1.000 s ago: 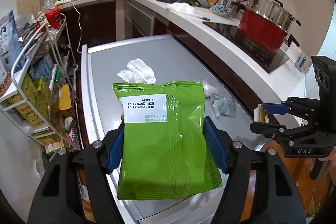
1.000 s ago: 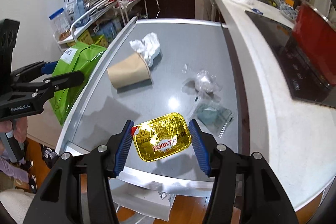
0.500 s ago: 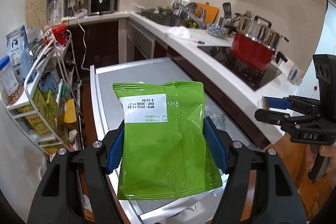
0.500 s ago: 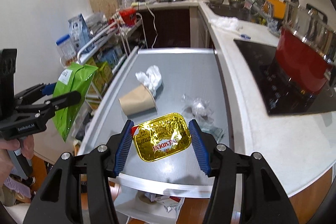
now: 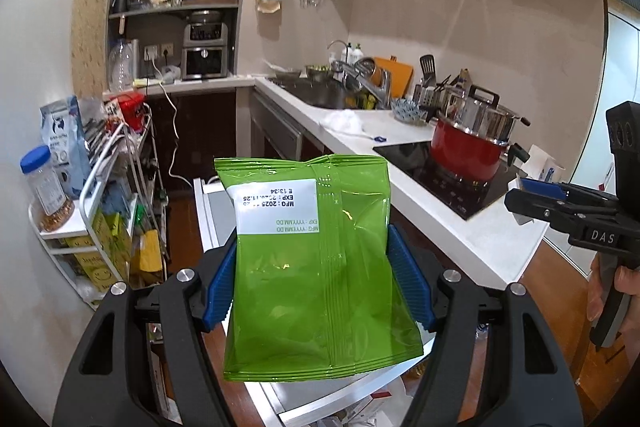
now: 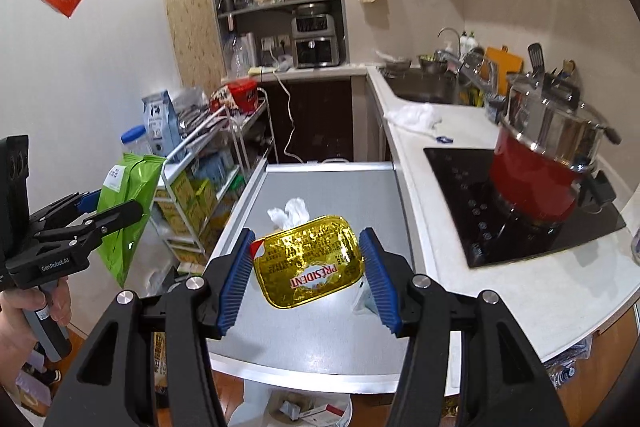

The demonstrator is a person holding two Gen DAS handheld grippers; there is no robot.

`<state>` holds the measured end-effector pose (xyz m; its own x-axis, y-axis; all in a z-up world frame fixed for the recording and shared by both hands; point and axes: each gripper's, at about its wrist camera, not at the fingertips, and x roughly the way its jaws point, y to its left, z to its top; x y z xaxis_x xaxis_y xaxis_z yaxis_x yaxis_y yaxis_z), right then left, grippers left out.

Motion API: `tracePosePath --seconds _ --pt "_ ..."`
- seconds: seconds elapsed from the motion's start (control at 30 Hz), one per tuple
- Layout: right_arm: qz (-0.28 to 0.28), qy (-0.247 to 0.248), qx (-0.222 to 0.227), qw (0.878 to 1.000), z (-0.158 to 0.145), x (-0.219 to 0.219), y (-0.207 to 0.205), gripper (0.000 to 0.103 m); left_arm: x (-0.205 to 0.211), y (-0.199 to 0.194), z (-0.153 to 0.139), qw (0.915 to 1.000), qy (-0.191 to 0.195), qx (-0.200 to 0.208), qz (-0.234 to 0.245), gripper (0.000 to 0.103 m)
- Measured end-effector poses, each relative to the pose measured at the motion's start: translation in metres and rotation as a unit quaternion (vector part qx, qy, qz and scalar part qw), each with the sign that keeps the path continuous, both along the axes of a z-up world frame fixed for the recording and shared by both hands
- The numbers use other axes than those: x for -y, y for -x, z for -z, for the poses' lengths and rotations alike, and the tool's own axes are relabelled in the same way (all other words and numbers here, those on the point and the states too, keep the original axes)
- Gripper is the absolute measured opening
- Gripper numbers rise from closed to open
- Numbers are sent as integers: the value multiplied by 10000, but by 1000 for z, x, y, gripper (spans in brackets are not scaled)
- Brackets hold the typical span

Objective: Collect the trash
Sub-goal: 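Carry the green packet with the left gripper while the right carries the butter foil to the paper bag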

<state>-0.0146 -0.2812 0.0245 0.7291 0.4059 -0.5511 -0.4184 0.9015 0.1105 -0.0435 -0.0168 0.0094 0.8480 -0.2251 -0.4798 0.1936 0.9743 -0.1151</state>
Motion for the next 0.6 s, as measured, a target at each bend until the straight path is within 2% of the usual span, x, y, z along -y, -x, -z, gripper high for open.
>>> tracePosePath --seconds 0.17,0.3,0.6 --pt "25 20 -12 10000 -2 3 9 53 -3 7 -3 9999 59 -48 93 69" --pt "46 27 -145 9999 4 5 16 53 2 11 5 9995 36 -262 193 69" --pt "1 37 -791 9969 34 16 36 53 12 30 21 9968 -64 -600 531 69"
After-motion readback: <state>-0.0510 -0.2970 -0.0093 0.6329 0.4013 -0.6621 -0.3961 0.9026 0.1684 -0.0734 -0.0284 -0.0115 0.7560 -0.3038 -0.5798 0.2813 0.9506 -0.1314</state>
